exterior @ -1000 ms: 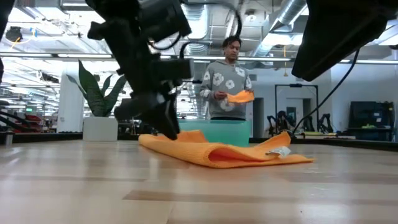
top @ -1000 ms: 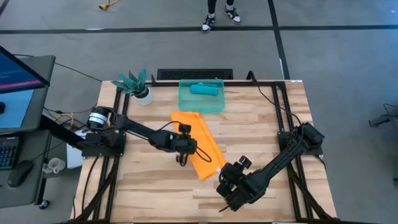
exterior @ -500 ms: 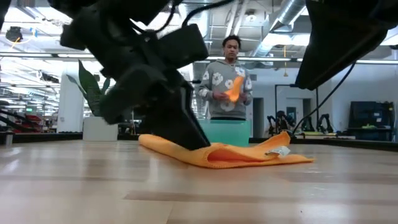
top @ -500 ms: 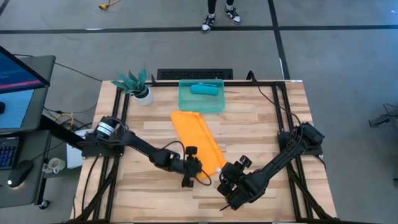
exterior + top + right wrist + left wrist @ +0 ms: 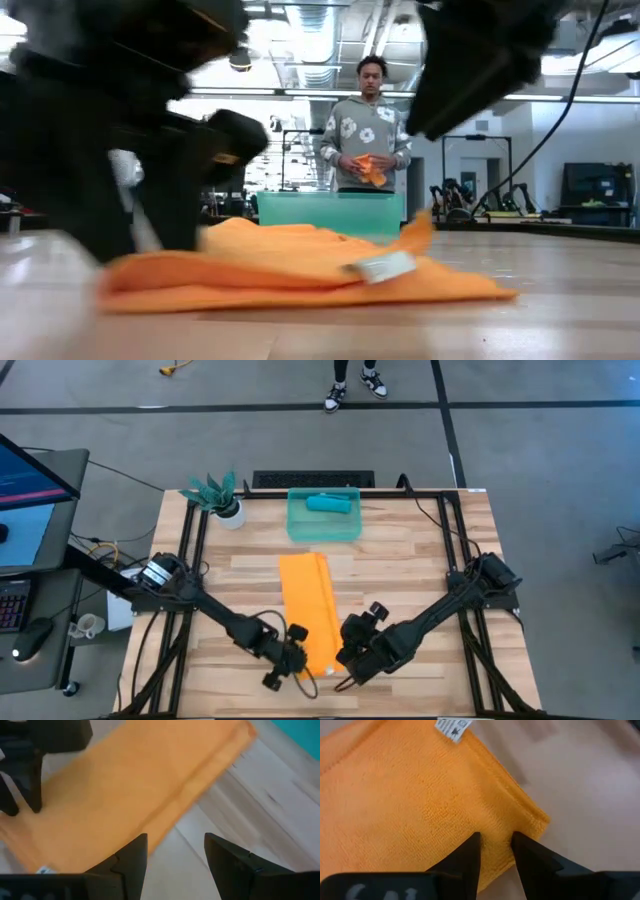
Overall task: Roll microfiber towels into tight, uniform cylinder then place into a basket
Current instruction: Fold the yellow microfiber cloth
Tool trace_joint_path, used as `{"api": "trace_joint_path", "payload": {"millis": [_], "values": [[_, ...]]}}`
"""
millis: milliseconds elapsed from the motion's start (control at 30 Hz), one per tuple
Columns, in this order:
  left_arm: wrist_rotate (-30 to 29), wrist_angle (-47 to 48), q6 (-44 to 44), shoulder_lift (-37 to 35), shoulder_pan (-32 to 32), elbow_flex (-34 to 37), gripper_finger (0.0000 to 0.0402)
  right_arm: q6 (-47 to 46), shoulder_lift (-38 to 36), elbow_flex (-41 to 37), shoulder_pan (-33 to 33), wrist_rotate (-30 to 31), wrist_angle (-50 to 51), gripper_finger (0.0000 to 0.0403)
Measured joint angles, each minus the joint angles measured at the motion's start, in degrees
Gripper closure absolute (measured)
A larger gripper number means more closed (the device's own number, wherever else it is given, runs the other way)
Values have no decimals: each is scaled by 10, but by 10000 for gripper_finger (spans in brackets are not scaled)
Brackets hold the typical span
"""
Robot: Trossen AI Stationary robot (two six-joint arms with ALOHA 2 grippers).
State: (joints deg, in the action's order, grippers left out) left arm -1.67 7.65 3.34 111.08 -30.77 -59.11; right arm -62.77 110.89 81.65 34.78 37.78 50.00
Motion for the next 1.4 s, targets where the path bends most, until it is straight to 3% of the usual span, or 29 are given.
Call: {"api": "trace_joint_path", "payload": {"millis": [167,367,500,700,767,867,1133,1400], "values": [[-29,58,25,-38,-45,4,294,128,0,0,-7,-2,-107,184],[-132,135,67,-119,-95,5,294,277,0,0,7,-4,-220,184],[-183,155,102,-135,-123,5,294,350,0,0,10,-6,-271,184],[-181,135,100,-119,-144,5,294,458,28,-2,5,-77,-351,184],[-181,129,99,-113,-146,5,294,491,51,4,4,-114,-419,184],[-181,111,99,-95,-148,5,294,545,80,0,11,-128,-433,184],[-175,64,99,-76,-158,4,282,567,119,1,21,-142,-456,184],[-172,37,115,-53,-161,-2,218,568,162,3,19,-170,-485,184]]}}
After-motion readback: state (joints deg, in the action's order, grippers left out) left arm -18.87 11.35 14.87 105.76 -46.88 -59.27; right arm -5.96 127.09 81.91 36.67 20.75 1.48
